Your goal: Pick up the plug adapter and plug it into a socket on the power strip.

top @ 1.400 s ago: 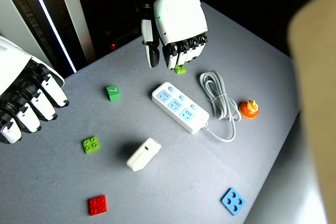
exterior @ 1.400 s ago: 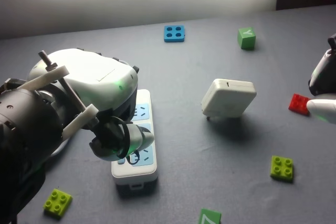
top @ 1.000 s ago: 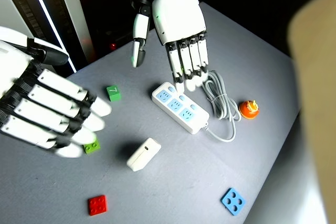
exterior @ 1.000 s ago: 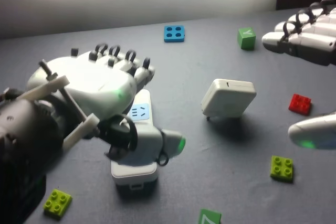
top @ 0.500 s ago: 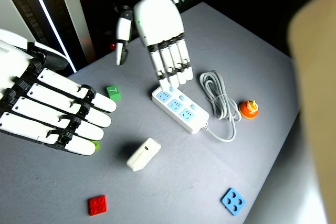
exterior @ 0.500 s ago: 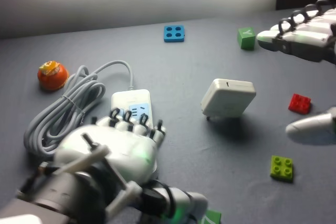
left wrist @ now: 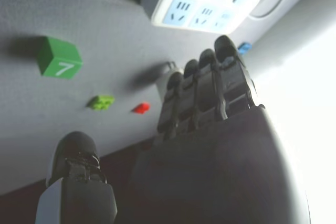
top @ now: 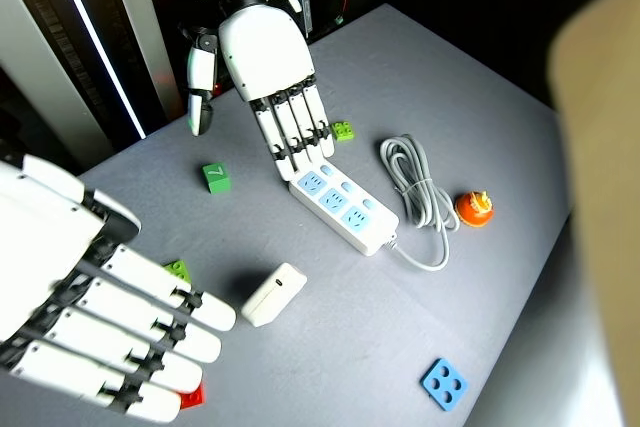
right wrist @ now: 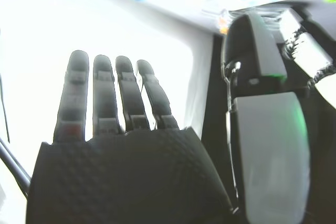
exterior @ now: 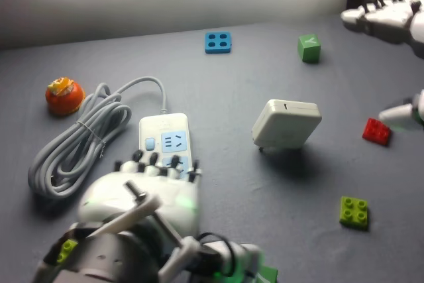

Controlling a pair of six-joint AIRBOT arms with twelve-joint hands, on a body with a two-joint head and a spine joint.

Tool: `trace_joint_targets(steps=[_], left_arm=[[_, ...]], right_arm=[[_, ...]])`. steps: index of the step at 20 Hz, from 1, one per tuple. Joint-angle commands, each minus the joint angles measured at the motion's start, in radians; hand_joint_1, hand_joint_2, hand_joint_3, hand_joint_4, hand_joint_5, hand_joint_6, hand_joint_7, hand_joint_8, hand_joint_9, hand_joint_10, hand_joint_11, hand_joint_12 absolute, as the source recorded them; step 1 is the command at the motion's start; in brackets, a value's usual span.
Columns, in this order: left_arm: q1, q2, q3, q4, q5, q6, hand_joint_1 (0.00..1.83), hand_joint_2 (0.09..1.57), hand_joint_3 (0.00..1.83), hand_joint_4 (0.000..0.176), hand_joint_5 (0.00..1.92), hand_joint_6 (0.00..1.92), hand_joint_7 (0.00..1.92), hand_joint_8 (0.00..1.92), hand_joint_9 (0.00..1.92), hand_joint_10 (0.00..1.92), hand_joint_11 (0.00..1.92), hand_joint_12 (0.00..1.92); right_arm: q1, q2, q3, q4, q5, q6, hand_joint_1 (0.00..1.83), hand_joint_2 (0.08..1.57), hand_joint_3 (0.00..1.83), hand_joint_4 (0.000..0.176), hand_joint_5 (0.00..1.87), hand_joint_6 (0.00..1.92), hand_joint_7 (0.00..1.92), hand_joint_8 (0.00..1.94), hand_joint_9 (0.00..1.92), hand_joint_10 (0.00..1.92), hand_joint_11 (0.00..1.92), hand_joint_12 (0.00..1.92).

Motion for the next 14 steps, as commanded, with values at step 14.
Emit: trace_joint_targets(steps=[14], left_arm=[[0.09,-0.003,0.042,0.111,-0.045,-0.021,0.05,1.13,0.0,0.0,0.06,0.0,0.06,0.0,0.04,0.0,0.0,0.18]], right_arm=[[-0.176,-0.062,0.111,-1.128,0.176,1.27,0.86,1.15,0.01,0.0,0.0,0.0,0.0,0.0,0.0,0.0,0.02,0.01]])
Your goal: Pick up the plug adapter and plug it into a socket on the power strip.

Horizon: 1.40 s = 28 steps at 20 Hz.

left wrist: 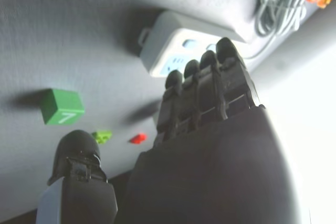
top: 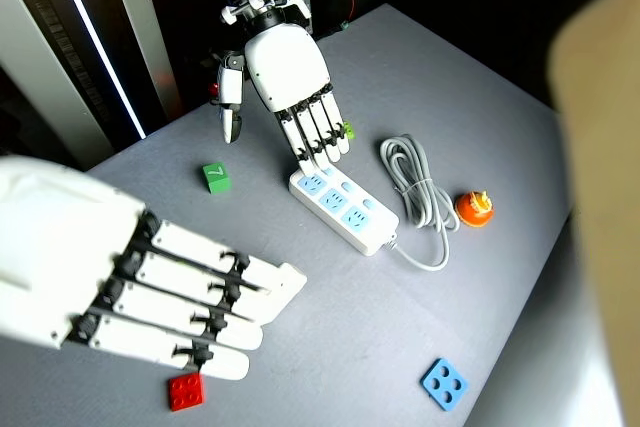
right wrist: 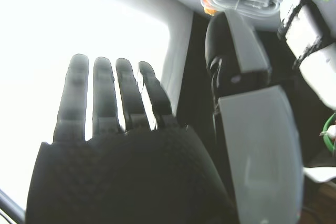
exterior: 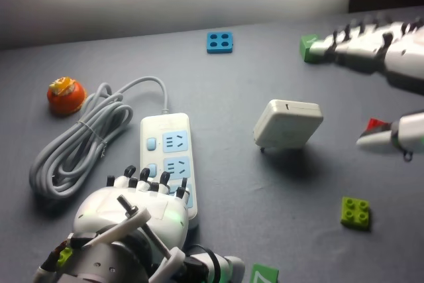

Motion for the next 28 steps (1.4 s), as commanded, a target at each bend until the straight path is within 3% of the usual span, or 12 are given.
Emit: trace_joint_targets(steps=[1,4,6,12,21,26,28], left_arm=[[0.002,-0.003,-0.001,0.07,0.029,-0.001,0.07,1.12,0.0,0.0,0.07,0.0,0.09,0.01,0.06,0.0,0.0,0.2],[0.005,-0.008,0.005,0.081,0.02,-0.001,0.07,1.13,0.0,0.0,0.06,0.0,0.08,0.0,0.04,0.0,0.0,0.15],[0.007,-0.015,0.012,0.086,0.008,-0.001,0.08,1.12,0.0,0.0,0.05,0.0,0.07,0.0,0.04,0.0,0.0,0.14],[0.041,-0.043,0.036,0.119,-0.026,-0.001,0.07,1.13,0.0,0.0,0.01,0.0,0.02,0.0,0.0,0.0,0.0,0.02],[0.09,-0.05,0.028,0.136,-0.026,-0.001,0.04,1.13,0.0,0.0,0.02,0.0,0.04,0.01,0.02,0.01,0.02,0.03],[0.055,-0.049,0.012,0.091,0.021,-0.001,0.05,1.13,0.0,0.0,0.03,0.0,0.05,0.01,0.02,0.0,0.02,0.04],[0.037,-0.049,0.011,0.07,0.037,-0.001,0.05,1.14,0.0,0.0,0.01,0.0,0.03,0.0,0.0,0.0,0.0,0.03]], right_arm=[[0.009,-0.004,0.012,-0.019,-0.018,0.054,0.87,1.16,0.01,0.0,0.0,0.0,0.0,0.0,0.0,0.0,0.01,0.01],[0.002,-0.042,0.064,-0.019,0.041,0.246,0.9,1.16,0.0,0.0,0.01,0.0,0.0,0.0,0.0,0.0,0.04,0.02],[0.003,-0.069,0.1,-0.019,0.051,0.3,0.87,1.17,0.01,0.0,0.0,0.0,0.0,0.0,0.0,0.0,0.04,0.03],[0.025,-0.117,0.167,-0.019,0.049,0.23,0.91,1.16,0.0,0.0,0.0,0.0,0.0,0.0,0.0,0.0,0.01,0.04],[0.021,-0.214,0.23,-0.019,-0.001,0.202,0.9,1.16,0.0,0.0,0.01,0.0,0.0,0.0,0.0,0.0,0.0,0.09],[0.001,-0.277,0.299,-0.019,0.015,0.204,0.86,1.17,0.0,0.0,0.01,0.0,0.0,0.0,0.01,0.0,0.0,0.15],[-0.012,-0.302,0.33,-0.019,0.031,0.223,0.89,1.16,0.0,0.0,0.0,0.0,0.0,0.0,0.0,0.0,0.0,0.07]])
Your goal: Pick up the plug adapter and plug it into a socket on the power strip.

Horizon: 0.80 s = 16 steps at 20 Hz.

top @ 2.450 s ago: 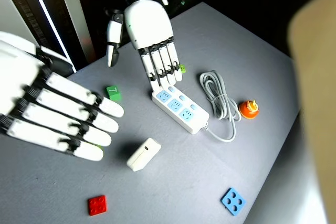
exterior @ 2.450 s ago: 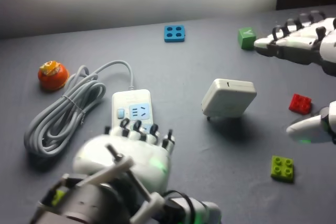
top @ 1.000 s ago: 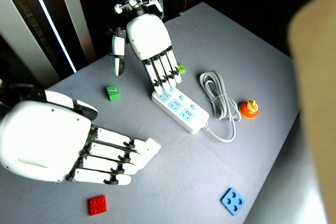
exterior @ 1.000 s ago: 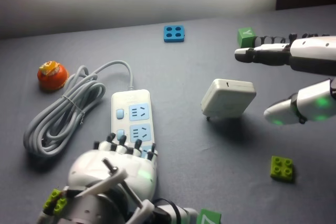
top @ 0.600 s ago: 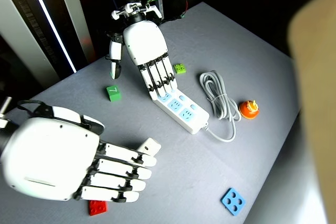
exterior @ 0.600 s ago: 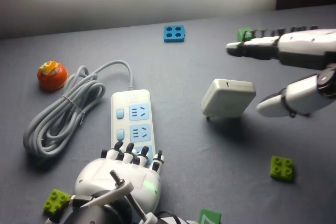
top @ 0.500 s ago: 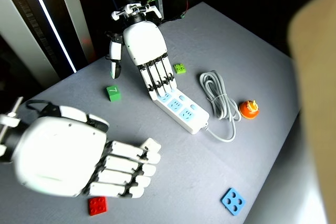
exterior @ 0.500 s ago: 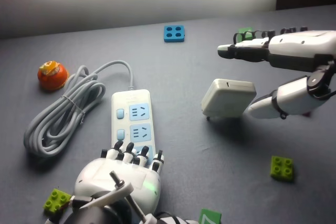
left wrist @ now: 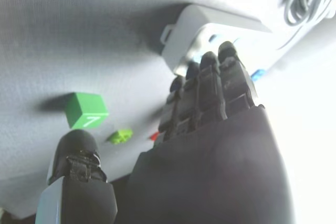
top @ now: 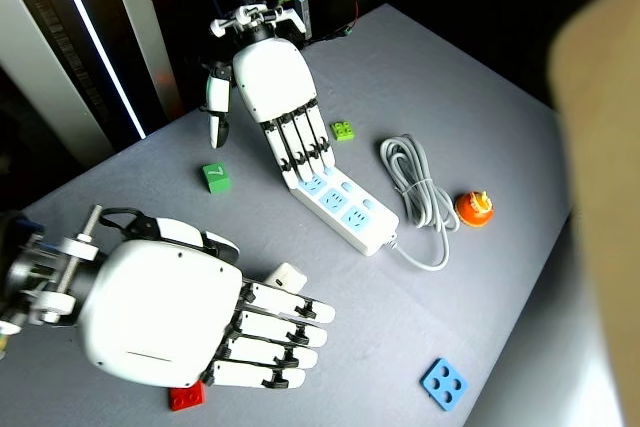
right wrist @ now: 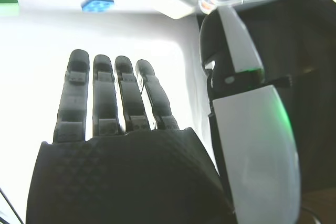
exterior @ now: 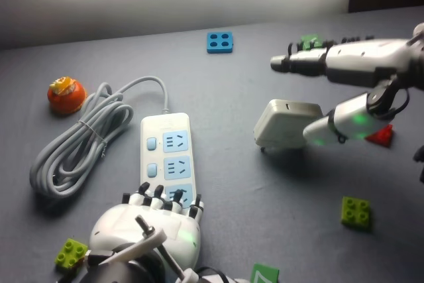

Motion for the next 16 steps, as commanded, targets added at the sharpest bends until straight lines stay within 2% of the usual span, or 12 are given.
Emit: trace_joint_targets(steps=[1,3,7,9,12,14,16], left_arm=[[-0.015,0.003,-0.004,0.058,0.049,0.003,0.06,1.14,0.0,0.0,0.01,0.0,0.02,0.0,0.0,0.0,0.0,0.03],[-0.033,0.003,-0.002,0.037,0.054,0.003,0.06,1.14,0.0,0.0,0.01,0.0,0.04,0.0,0.01,0.0,0.01,0.04],[-0.059,0.003,0.001,0.001,0.06,0.003,0.08,1.13,0.0,0.0,0.04,0.01,0.05,0.01,0.02,0.01,0.03,0.04],[-0.062,0.003,0.003,-0.014,0.06,-0.004,0.06,1.13,0.0,0.0,0.04,0.01,0.05,0.01,0.03,0.01,0.03,0.05],[-0.052,0.003,0.003,-0.018,0.066,-0.082,0.07,1.13,0.0,0.0,0.03,0.0,0.04,0.0,0.01,0.0,0.01,0.04],[-0.054,0.002,0.003,-0.018,0.066,-0.079,0.11,1.13,0.0,0.0,0.03,0.0,0.04,0.0,0.02,0.0,0.01,0.05],[-0.055,0.001,0.003,-0.017,0.063,-0.079,0.1,1.13,0.0,0.0,0.04,0.0,0.05,0.0,0.02,0.0,0.0,0.05]], right_arm=[[0.006,-0.003,0.016,-0.004,-0.061,0.017,0.89,1.15,0.0,0.0,0.0,0.0,0.0,0.0,0.0,0.0,0.0,0.1],[0.002,-0.036,0.055,-0.004,-0.032,0.029,0.92,1.14,0.0,0.0,0.03,0.0,0.02,0.0,0.03,0.0,0.0,0.2],[-0.01,-0.098,0.127,-0.004,-0.002,0.041,0.86,1.16,0.01,0.0,0.0,0.0,0.0,0.0,0.0,0.0,0.0,0.09],[-0.012,-0.125,0.161,-0.004,0.026,0.054,0.9,1.14,0.0,0.0,0.0,0.0,0.0,0.0,0.0,0.0,0.0,0.09],[-0.009,-0.147,0.185,-0.004,0.032,0.045,0.88,1.15,0.0,0.0,0.0,0.0,0.01,0.0,0.01,0.0,0.0,0.1],[-0.001,-0.163,0.199,-0.005,0.046,0.036,0.85,1.16,0.01,0.0,0.0,0.0,0.0,0.0,0.01,0.0,0.0,0.1],[0.003,-0.178,0.213,-0.005,0.059,0.022,0.91,1.15,0.0,0.0,0.0,0.0,0.0,0.0,0.01,0.0,0.0,0.11]])
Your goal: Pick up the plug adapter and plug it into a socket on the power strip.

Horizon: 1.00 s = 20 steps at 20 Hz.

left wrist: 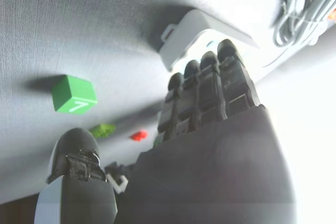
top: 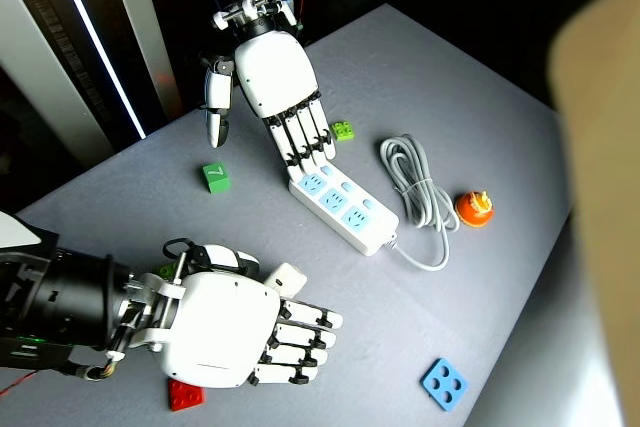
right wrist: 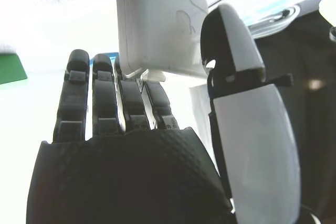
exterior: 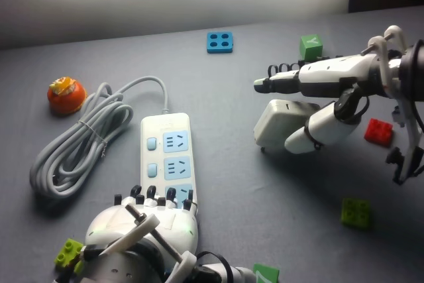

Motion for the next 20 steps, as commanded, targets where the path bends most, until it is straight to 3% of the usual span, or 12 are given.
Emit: trace_joint_targets(steps=[1,7,14,15,20], left_arm=[[-0.003,0.0,0.003,0.07,0.027,0.002,0.1,1.13,0.0,0.0,0.04,0.0,0.05,0.0,0.02,0.0,0.0,0.05],[0.003,-0.013,0.035,0.084,-0.03,0.019,0.04,1.13,0.0,0.0,0.03,0.0,0.04,0.0,0.01,0.0,0.01,0.07],[0.027,-0.016,0.044,0.083,-0.049,0.036,0.06,1.13,0.0,0.0,0.04,0.0,0.05,0.0,0.03,0.0,0.0,0.13],[0.031,-0.016,0.04,0.083,-0.049,0.039,0.07,1.14,0.0,0.0,0.03,0.0,0.04,0.0,0.0,0.0,0.0,0.05],[0.034,-0.013,0.024,0.083,-0.045,0.042,0.04,1.15,0.0,0.0,0.03,0.0,0.04,0.0,0.01,0.0,0.0,0.03]], right_arm=[[0.018,-0.002,0.005,0.0,-0.056,-0.021,0.91,1.15,0.0,0.0,0.0,0.0,0.0,0.0,0.01,0.0,0.0,0.11],[0.024,-0.031,0.021,-0.001,-0.046,-0.055,0.87,1.16,0.01,0.0,0.0,0.0,0.0,0.0,0.0,0.0,0.0,0.05],[0.017,-0.033,0.022,-0.001,-0.042,-0.011,0.92,1.14,0.0,0.0,0.06,0.01,0.07,0.01,0.08,0.01,0.0,0.27],[0.014,-0.033,0.022,-0.001,-0.042,-0.008,0.91,1.14,0.0,0.0,0.06,0.0,0.09,0.01,0.09,0.01,0.0,0.31],[0.01,-0.032,0.026,-0.001,-0.047,0.005,0.97,1.16,0.01,0.0,0.11,0.01,0.15,0.01,0.14,0.01,0.0,0.5]])
